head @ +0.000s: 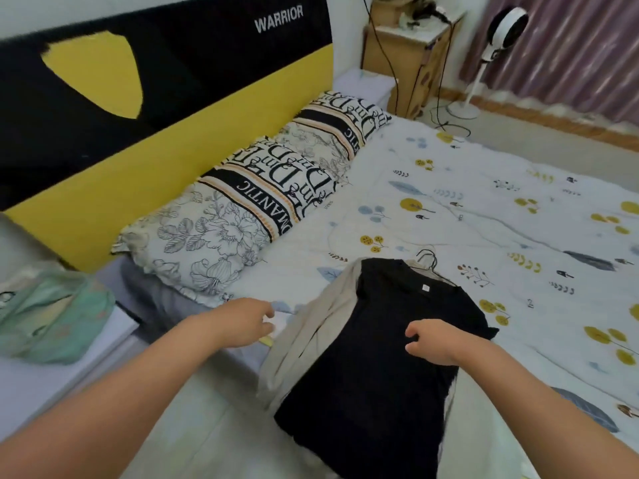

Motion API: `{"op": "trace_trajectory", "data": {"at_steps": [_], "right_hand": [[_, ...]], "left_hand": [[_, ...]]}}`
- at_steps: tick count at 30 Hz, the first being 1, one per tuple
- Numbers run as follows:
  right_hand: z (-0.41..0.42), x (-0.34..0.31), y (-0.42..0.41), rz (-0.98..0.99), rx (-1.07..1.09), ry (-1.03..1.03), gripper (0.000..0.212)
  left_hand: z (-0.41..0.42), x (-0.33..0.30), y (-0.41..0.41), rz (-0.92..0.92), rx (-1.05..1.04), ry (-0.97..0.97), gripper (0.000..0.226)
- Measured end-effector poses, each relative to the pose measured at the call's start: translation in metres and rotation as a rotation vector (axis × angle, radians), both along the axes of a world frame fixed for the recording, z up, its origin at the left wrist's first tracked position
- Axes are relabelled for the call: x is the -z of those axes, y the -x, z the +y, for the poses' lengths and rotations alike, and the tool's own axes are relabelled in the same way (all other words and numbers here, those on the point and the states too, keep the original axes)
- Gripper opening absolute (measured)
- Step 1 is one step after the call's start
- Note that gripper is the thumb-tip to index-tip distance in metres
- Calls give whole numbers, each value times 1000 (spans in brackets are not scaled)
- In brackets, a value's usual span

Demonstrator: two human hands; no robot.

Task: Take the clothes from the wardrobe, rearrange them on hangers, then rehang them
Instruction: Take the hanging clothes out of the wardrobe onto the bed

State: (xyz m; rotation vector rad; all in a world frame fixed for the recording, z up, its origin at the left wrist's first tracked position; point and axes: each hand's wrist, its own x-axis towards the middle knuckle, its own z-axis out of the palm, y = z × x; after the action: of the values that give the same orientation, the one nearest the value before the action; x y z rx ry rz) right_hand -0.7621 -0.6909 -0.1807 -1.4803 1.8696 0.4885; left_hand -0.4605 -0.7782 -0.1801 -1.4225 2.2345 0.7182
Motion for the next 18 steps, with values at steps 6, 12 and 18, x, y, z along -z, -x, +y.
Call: {"op": "trace_trajectory", "data": {"at_steps": [6,12,18], "right_hand": [[-10,-40,-77,-38,-190,89,43],[-21,-65,-150,-81,-483,162,46],[5,-75,-212,-86,-841,172,47]], "left_hand": [[57,-45,-90,-52,-167,69,30],[139,-64,-151,-31,-518,115,43],[251,-55,-181,-46,-822,-1,44]]}}
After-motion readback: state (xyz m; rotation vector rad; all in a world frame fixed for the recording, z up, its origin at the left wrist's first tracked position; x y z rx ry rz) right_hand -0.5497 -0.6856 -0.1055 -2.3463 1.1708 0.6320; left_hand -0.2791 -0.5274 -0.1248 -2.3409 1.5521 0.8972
